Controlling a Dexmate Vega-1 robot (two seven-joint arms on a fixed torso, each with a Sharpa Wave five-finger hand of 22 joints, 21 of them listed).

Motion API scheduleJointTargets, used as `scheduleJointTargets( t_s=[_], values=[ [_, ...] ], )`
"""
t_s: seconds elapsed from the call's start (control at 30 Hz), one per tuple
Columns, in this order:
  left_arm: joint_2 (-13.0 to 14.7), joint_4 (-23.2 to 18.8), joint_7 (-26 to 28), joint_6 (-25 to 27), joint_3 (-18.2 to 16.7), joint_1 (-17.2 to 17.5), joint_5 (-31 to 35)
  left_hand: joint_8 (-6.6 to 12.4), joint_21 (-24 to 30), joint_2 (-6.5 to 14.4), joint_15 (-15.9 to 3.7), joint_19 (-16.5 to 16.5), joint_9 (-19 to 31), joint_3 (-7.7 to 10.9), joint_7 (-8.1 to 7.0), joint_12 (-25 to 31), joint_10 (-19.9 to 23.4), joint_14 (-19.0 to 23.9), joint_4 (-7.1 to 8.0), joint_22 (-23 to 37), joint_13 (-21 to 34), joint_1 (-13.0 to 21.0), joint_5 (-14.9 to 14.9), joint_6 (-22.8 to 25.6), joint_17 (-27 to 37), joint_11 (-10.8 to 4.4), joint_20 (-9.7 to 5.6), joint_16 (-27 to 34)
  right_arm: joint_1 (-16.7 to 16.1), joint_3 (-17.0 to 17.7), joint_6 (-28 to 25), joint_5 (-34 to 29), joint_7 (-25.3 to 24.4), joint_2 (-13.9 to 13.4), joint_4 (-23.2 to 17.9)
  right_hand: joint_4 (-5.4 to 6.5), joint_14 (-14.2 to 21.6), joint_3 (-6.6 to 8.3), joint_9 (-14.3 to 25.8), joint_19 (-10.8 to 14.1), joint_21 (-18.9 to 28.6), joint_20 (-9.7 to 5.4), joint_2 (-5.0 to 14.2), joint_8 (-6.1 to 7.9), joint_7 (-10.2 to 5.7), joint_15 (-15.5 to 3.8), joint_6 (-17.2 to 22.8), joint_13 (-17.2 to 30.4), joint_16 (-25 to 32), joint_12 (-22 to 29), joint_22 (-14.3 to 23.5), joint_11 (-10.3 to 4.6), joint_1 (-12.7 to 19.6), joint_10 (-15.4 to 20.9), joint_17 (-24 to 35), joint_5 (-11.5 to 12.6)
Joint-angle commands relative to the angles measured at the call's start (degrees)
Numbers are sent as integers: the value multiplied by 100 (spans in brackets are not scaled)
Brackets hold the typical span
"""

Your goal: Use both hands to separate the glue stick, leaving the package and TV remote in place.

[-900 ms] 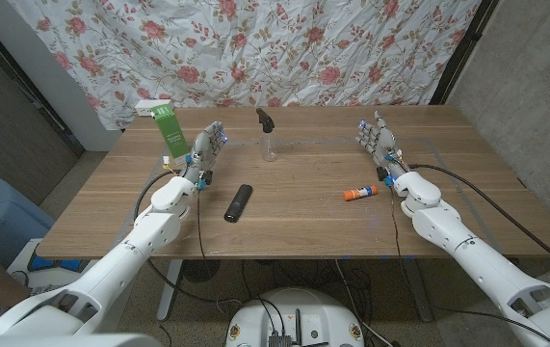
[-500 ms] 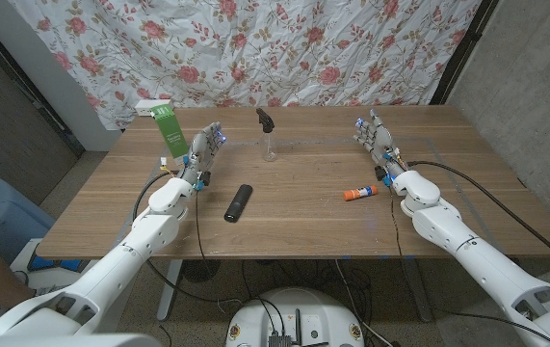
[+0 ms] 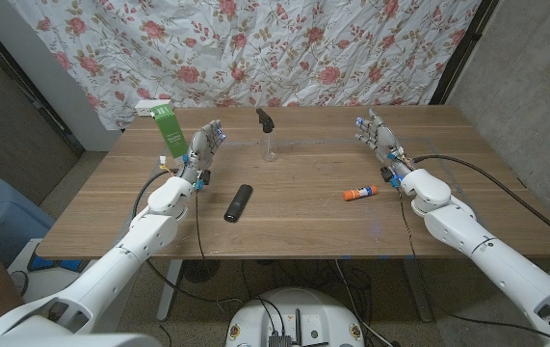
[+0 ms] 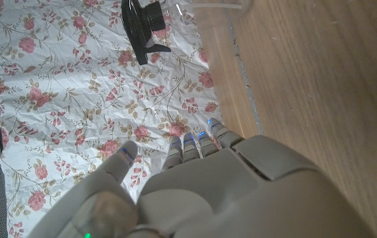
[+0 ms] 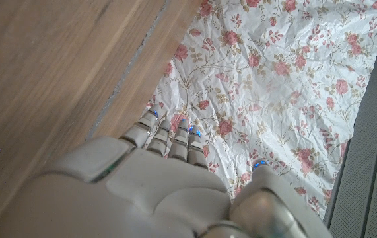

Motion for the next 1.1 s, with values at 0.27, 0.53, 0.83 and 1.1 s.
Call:
scheduleJointTargets(
  t_s=[0.27, 0.53, 0.83, 1.1],
  values=[
    [263, -664, 393, 260, -156, 249, 97, 60, 49, 531, -89, 135, 15, 97, -10, 82, 242, 190, -10, 22, 12, -83, 58, 224, 12, -111, -114, 61, 8, -130, 291, -1008, 385, -777, -315, 23, 46, 14, 15, -22, 46, -93, -17, 17, -203, -195, -18, -8, 22, 11, 17, -370, -130, -19, -84, 65],
    [292, -689, 324, 303, -149, 213, 81, -38, -28, 430, -63, -62, 14, 94, -72, -36, -53, -23, -15, 26, 14, -163, 52, 14, 22, -61, -162, -19, -28, -103, 318, -1275, 554, -1132, -475, -45, -140, 75, 11, -183, 17, -93, -23, -47, -265, -120, -344, -21, -47, -68, 17, -338, -61, -309, -198, 84],
    [339, -712, 349, 382, -188, 207, 59, -4, -9, 341, -86, -37, 12, 38, -79, 7, 58, 68, -13, 28, 13, -219, 38, 120, 23, -102, -166, 15, -112, -130, -46, -2147, 482, -1750, -978, -98, -338, 118, 12, -389, -9, 0, -36, -70, -255, -36, -719, -17, -78, -56, 21, -295, -27, -467, -283, 82],
    [317, -661, 375, 369, -199, 197, 59, 10, 0, 319, -96, -16, 10, 34, -61, 25, 125, 100, -50, 26, 12, -211, 38, 183, 12, -111, -161, 13, -100, -198, -54, -2733, 557, -2067, -1146, -170, -566, 163, 13, -556, 3, 24, -54, -51, -366, 22, -945, -11, -90, -70, 24, -353, 22, -681, -348, 68]
  ],
)
